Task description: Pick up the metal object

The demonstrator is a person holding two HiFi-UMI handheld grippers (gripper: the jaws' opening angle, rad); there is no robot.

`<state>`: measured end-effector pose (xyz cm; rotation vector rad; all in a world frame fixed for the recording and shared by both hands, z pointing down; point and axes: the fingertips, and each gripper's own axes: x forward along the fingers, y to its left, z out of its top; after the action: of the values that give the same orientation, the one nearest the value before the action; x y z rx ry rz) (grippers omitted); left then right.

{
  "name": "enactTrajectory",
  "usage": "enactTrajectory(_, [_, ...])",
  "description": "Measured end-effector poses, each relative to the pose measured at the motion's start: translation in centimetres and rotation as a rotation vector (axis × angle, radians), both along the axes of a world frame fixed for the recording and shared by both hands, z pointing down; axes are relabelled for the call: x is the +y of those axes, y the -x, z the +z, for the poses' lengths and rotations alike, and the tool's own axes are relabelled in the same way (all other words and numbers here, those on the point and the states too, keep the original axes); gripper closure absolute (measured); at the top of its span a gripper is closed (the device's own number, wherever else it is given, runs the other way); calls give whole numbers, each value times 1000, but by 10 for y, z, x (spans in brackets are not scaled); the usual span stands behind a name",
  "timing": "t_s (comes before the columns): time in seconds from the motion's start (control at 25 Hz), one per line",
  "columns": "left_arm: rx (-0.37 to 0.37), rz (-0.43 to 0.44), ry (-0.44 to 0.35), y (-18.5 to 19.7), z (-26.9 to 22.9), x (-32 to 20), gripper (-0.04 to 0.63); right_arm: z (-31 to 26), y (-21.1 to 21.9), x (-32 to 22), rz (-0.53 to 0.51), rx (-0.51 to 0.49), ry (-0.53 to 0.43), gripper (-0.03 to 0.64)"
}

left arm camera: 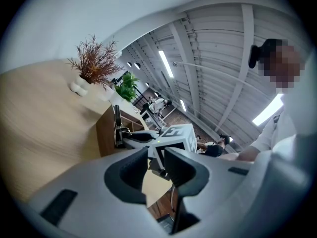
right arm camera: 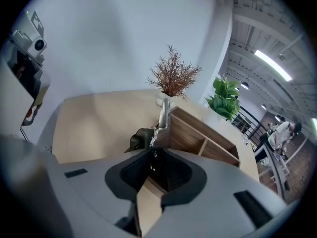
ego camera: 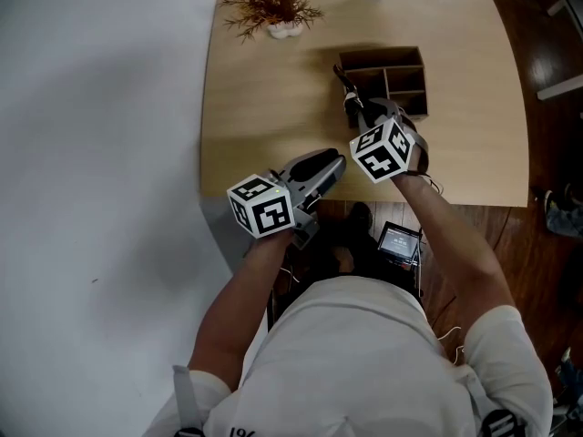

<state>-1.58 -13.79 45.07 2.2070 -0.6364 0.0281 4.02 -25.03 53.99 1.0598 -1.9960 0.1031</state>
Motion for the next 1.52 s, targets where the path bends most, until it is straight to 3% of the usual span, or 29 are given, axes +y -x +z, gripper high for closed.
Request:
enactTrajectory(0.48, [10, -5, 17, 5, 4, 4, 514, -15, -11, -15, 2, 43, -98, 565])
enactTrajectory(1.08, [15, -6, 22, 5, 5, 6, 514, -12, -12, -21, -24, 81, -117, 604])
enactTrajectory(1.52, [22, -20, 11, 9, 1, 1, 514, -17, -13, -21, -30, 52, -129, 612])
